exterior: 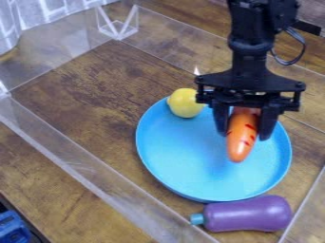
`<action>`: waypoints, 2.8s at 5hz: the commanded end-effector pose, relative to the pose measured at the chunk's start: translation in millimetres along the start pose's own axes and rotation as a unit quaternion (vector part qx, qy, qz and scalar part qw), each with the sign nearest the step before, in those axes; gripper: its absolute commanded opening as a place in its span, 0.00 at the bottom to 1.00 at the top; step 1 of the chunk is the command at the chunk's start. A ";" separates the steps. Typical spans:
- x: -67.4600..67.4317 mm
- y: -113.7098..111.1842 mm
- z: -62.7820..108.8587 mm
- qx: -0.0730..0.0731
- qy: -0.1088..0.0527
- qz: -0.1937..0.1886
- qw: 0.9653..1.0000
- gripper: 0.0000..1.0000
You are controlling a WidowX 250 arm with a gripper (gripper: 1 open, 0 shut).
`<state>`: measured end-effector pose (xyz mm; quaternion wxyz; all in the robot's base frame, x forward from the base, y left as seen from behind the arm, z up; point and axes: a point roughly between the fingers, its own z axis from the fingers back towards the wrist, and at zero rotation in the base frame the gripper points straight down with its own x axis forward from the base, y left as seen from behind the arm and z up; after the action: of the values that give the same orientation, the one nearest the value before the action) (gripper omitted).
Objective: Move the carrot to the left side
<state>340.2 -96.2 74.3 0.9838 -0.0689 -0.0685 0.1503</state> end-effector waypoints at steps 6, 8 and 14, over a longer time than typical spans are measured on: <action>20.9 -35.3 -23.4 0.010 -0.021 -0.078 0.997 1.00; 18.8 -46.9 -40.2 0.011 -0.019 -0.087 0.996 1.00; 26.7 -67.4 -88.8 0.015 0.004 -0.164 0.986 1.00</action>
<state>402.4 -160.7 24.1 0.9947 -0.0481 -0.0907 -0.0008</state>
